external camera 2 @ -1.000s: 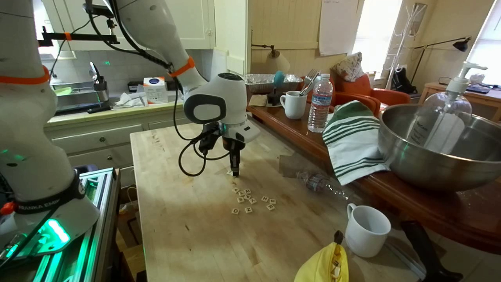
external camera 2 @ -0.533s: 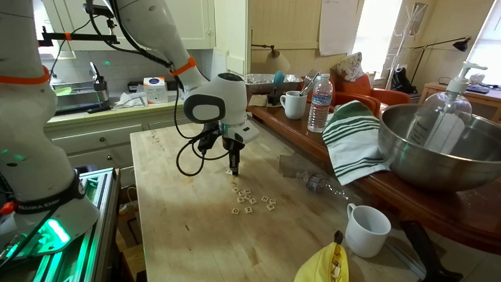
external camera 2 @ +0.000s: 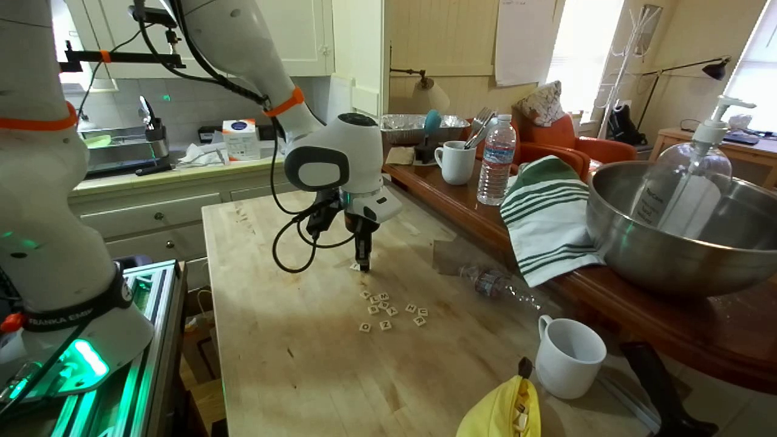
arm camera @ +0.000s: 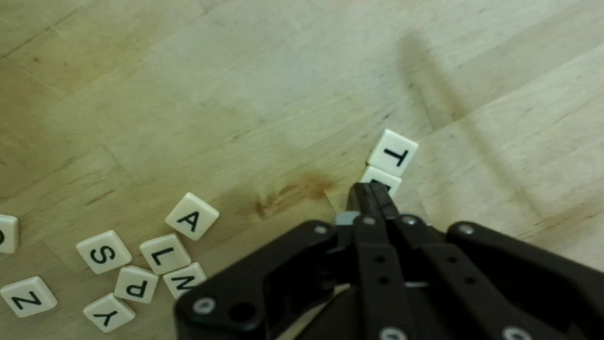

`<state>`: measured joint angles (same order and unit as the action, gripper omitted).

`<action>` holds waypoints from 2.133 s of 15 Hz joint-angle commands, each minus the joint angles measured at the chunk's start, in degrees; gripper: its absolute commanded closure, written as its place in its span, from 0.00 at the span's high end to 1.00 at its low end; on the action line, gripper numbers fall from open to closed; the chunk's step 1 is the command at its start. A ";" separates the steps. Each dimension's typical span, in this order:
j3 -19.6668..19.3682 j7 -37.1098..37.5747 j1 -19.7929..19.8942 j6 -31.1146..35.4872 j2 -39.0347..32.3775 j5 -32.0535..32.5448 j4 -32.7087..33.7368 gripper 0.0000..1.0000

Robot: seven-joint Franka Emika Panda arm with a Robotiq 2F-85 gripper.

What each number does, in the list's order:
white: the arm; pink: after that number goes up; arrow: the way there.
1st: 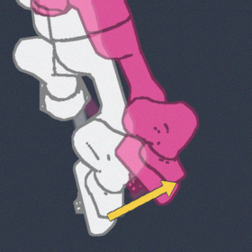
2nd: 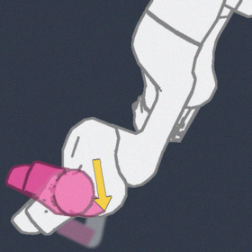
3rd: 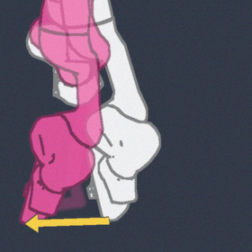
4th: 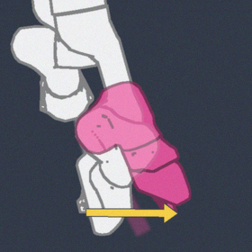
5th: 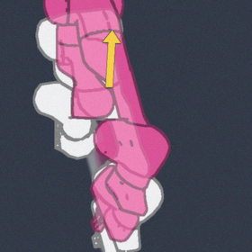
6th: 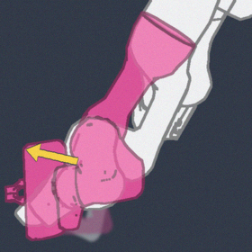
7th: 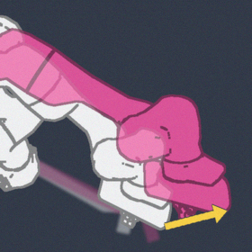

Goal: Align the blocks on the table

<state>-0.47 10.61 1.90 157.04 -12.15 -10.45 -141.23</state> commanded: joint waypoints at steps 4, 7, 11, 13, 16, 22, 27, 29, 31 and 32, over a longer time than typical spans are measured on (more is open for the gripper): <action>0.33 -1.10 0.24 -3.25 1.15 -1.56 -0.61 0.00; 0.09 -1.06 0.27 -4.05 1.70 -1.31 -0.71 0.00; -0.11 -0.91 0.26 -3.84 2.32 -1.13 -1.04 0.00; -0.23 -0.80 0.19 -3.26 2.85 -0.87 -1.40 0.00; -0.67 -4.08 0.22 -3.06 4.20 2.01 -2.35 0.00; -3.38 -9.35 -0.70 -3.13 6.50 18.59 -4.54 0.00; -3.36 -20.61 1.02 -1.77 6.72 24.94 -4.90 0.00; -3.48 -25.54 1.48 -0.92 6.25 26.82 -4.69 0.00; -3.72 -29.74 1.79 -0.21 5.64 29.25 -4.44 0.00; -3.91 -31.66 1.92 -0.12 5.33 30.73 -4.21 0.00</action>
<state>-3.87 -15.60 3.04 155.19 -6.48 15.95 -144.94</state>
